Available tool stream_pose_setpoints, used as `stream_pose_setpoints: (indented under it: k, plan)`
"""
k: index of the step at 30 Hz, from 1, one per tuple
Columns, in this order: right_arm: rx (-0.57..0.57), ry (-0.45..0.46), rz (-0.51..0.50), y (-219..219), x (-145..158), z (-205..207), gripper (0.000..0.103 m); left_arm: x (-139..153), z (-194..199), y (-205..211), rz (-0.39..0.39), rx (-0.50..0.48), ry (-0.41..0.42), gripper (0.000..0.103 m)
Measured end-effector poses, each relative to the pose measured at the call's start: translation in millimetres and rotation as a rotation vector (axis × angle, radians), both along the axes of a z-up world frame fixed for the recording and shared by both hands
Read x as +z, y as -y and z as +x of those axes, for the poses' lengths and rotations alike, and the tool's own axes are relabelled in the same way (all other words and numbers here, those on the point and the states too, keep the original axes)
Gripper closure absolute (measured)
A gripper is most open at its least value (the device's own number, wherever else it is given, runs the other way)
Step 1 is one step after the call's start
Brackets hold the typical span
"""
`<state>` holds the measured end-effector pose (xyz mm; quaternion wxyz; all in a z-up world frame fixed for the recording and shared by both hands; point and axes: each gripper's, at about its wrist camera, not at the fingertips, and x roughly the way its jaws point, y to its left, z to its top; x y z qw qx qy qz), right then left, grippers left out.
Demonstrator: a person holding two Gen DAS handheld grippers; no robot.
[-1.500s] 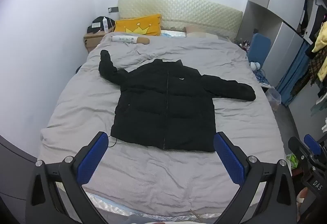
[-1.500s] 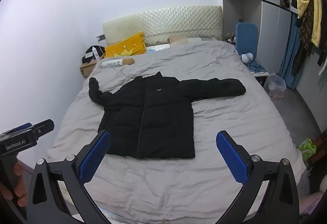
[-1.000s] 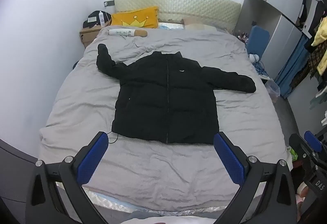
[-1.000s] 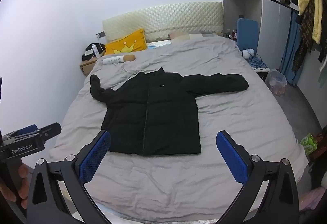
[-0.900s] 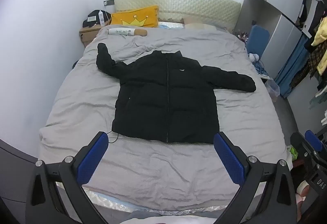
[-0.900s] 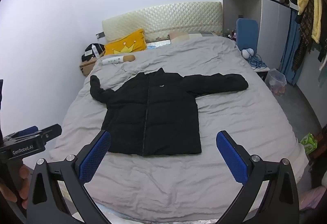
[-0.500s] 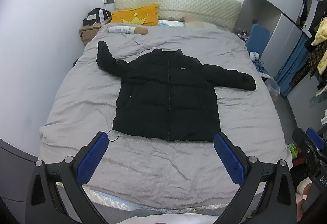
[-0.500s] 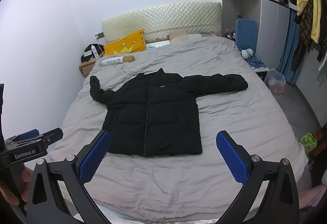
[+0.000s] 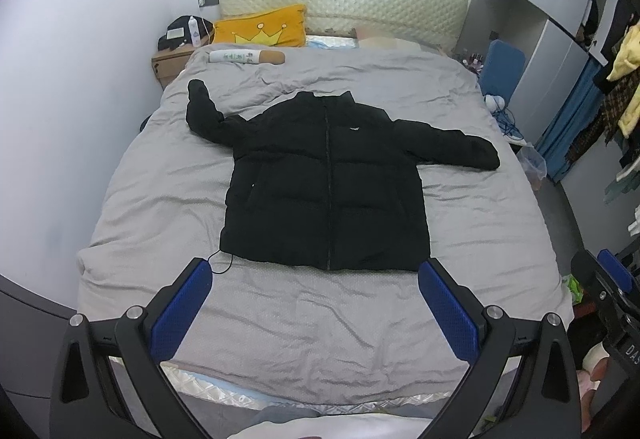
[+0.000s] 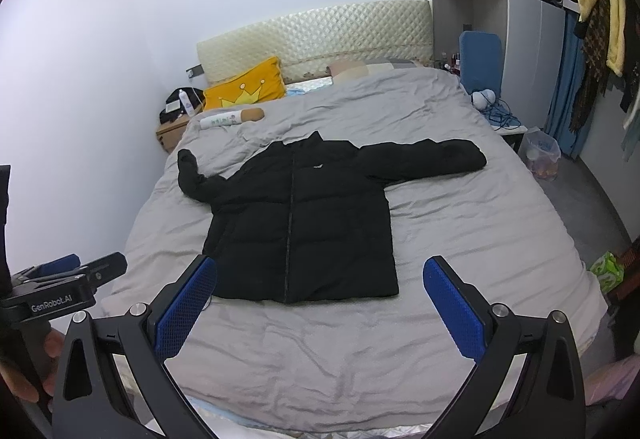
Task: Fold large clothes
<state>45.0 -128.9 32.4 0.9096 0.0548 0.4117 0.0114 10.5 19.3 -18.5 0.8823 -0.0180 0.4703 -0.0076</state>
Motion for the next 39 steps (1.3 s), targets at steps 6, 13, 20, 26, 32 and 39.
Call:
stream_pose_setpoints:
  k: [6,13,20,26,32,39]
  plan:
    - [-0.004,-0.004,-0.008,3,-1,-1,0.0,1,-1,5,0.004,-0.005,-0.002,0.0]
    - [-0.015,-0.009,0.001,9,-1,-1,0.0,1,-2,6,0.005,-0.003,-0.006,0.0]
    - [-0.018,-0.02,-0.002,9,-4,3,0.0,-1,1,2,0.004,-0.004,-0.023,0.0]
    - [-0.006,-0.026,-0.008,3,-8,9,0.0,-4,7,-2,0.007,0.004,-0.036,0.0]
    - [-0.009,-0.034,0.015,5,-15,15,0.0,-9,17,-8,0.0,0.011,-0.048,0.0]
    - [-0.008,-0.043,0.014,3,-19,29,0.0,-14,36,-9,0.003,0.004,-0.062,0.0]
